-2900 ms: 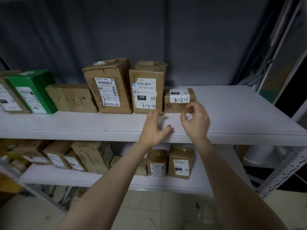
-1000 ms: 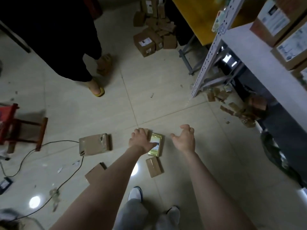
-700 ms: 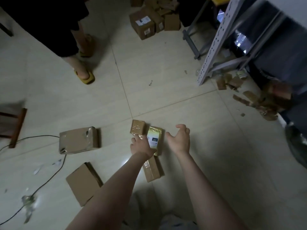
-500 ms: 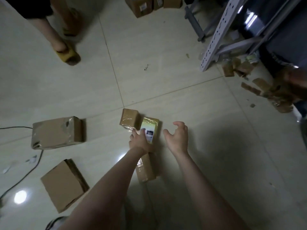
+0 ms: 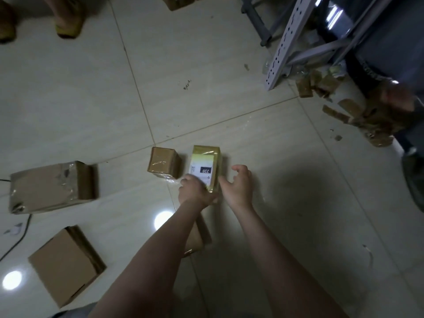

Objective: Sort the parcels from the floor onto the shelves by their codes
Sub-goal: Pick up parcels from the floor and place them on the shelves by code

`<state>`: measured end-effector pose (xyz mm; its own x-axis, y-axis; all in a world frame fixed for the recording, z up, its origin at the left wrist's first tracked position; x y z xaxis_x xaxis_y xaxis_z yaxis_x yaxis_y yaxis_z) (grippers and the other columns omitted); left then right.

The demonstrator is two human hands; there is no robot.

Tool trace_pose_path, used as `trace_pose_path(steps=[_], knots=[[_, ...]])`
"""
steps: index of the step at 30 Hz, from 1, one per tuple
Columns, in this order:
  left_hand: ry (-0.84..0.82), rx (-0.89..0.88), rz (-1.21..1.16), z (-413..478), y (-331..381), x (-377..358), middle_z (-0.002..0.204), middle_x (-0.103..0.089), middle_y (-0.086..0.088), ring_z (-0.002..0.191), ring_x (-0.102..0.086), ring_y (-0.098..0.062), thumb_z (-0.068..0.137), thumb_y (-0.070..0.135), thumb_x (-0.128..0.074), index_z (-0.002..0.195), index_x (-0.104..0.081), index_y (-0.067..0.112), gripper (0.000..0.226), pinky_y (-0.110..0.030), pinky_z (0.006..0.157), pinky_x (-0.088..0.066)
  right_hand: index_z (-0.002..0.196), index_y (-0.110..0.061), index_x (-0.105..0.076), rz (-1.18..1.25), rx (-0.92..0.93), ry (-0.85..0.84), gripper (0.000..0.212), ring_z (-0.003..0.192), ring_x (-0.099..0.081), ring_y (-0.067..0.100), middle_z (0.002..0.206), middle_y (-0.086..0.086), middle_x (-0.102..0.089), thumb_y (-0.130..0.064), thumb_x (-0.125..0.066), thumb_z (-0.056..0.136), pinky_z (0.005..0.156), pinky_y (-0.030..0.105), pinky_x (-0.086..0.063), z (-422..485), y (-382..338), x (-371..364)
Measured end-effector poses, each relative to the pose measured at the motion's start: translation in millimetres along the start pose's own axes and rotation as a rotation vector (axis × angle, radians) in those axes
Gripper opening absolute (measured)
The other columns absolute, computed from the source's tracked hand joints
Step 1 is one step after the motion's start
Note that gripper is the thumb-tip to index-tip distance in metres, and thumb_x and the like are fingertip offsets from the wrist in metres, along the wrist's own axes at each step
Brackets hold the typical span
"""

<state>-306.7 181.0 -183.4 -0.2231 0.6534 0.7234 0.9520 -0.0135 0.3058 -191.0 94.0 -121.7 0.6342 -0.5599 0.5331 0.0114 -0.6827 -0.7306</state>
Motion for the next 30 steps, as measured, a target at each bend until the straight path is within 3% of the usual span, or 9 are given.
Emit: trace_pose_path(steps=[4, 8, 11, 15, 18, 21, 25, 28, 30], knots=[[0.04, -0.113, -0.126, -57.8, 57.1, 59.2, 0.12, -0.049, -0.015, 0.109, -0.056, -0.036, 0.065, 0.044, -0.079, 0.118, -0.035, 0.005, 0.079, -0.041, 0.088, -0.05, 0.115, -0.006, -0.059, 0.058, -0.06, 0.062, 0.04, 0.112, -0.058, 0.03, 0.111, 0.002, -0.052, -0.02, -0.075, 0.082, 0.091, 0.037, -0.049, -41.5, -27.0, 46.7], [0.066, -0.255, -0.194, -134.6, 112.6, 132.3, 0.114, -0.049, -0.012, 0.102, -0.054, -0.034, 0.062, 0.043, -0.073, 0.112, -0.037, 0.008, 0.071, -0.042, 0.083, -0.052, 0.094, -0.018, -0.064, 0.186, -0.063, 0.119, 0.009, 0.104, -0.062, 0.022, 0.107, 0.001, -0.058, -0.018, -0.069, 0.086, 0.077, 0.021, -0.046, -85.6, -87.4, 113.6], [0.123, -0.356, -0.275, -199.5, 151.3, 190.1, 0.11, -0.05, -0.01, 0.099, -0.053, -0.033, 0.06, 0.05, -0.06, 0.111, -0.041, 0.009, 0.068, -0.041, 0.08, -0.051, 0.084, -0.031, -0.054, 0.329, -0.089, 0.165, 0.021, 0.097, -0.066, 0.015, 0.111, 0.004, -0.065, -0.016, -0.069, 0.084, 0.082, 0.029, -0.052, -117.0, -141.4, 166.7], [0.254, -0.549, -0.361, -284.8, 200.6, 269.5, 0.108, -0.053, -0.01, 0.099, -0.05, -0.03, 0.068, 0.051, -0.054, 0.118, -0.046, 0.006, 0.068, -0.037, 0.081, -0.045, 0.103, -0.024, -0.055, 0.556, -0.102, 0.211, 0.031, 0.099, -0.068, 0.013, 0.113, 0.004, -0.068, -0.012, -0.073, 0.081, 0.08, 0.027, -0.054, -151.6, -217.9, 236.8], [0.307, -0.683, -0.405, -343.1, 233.0, 331.1, 0.114, -0.054, -0.005, 0.106, -0.05, -0.024, 0.068, 0.05, -0.071, 0.124, -0.047, 0.007, 0.074, -0.038, 0.09, -0.046, 0.117, -0.012, -0.056, 0.677, -0.057, 0.251, 0.044, 0.105, -0.068, 0.019, 0.118, 0.009, -0.067, -0.015, -0.076, 0.078, 0.08, 0.029, -0.056, -181.6, -270.9, 292.1], [0.311, -0.793, -0.466, -403.7, 255.5, 382.0, 0.113, -0.053, 0.003, 0.107, -0.05, -0.018, 0.063, 0.05, -0.079, 0.127, -0.048, 0.011, 0.08, -0.033, 0.091, -0.046, 0.121, -0.013, -0.055, 0.79, 0.008, 0.276, 0.043, 0.103, -0.069, 0.018, 0.115, 0.008, -0.07, -0.006, -0.073, 0.083, 0.081, 0.029, -0.057, -227.0, -315.9, 343.9], [0.241, -0.882, -0.536, -491.4, 267.0, 434.3, 0.116, -0.04, 0.013, 0.113, -0.037, -0.006, 0.064, 0.05, -0.081, 0.138, -0.036, 0.014, 0.094, -0.021, 0.091, -0.035, 0.124, -0.015, -0.053, 0.929, 0.095, 0.385, 0.045, 0.101, -0.07, 0.014, 0.112, 0.003, -0.072, -0.001, -0.07, 0.085, 0.074, 0.023, -0.056, -306.0, -361.5, 397.4], [0.154, -0.967, -0.569, -549.0, 261.2, 464.8, 0.128, -0.043, 0.007, 0.125, -0.035, -0.009, 0.064, 0.049, -0.082, 0.143, -0.028, 0.015, 0.103, -0.025, 0.099, -0.037, 0.138, -0.013, -0.044, 1.072, 0.092, 0.508, 0.071, 0.107, -0.069, 0.02, 0.119, 0.006, -0.07, -0.014, -0.076, 0.074, 0.086, 0.035, -0.057, -372.5, -384.1, 416.2], [0.115, -1.021, -0.573, -580.0, 251.8, 483.7, 0.136, -0.04, 0.004, 0.132, -0.033, -0.012, 0.063, 0.048, -0.084, 0.145, -0.026, 0.016, 0.106, -0.032, 0.107, -0.039, 0.138, -0.013, -0.046, 1.152, 0.103, 0.548, 0.074, 0.106, -0.069, 0.023, 0.118, 0.007, -0.07, -0.019, -0.074, 0.071, 0.088, 0.039, -0.056, -413.7, -397.2, 420.9]])
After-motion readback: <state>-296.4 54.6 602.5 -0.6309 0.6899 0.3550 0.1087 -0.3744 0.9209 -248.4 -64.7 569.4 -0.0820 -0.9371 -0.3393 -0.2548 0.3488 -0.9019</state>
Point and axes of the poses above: each hand's wrist, its own z-axis towards the middle knuckle, its own x-axis out of the back of the hand, y = z × x, the point moved 6 cm from there along z, towards the middle knuckle
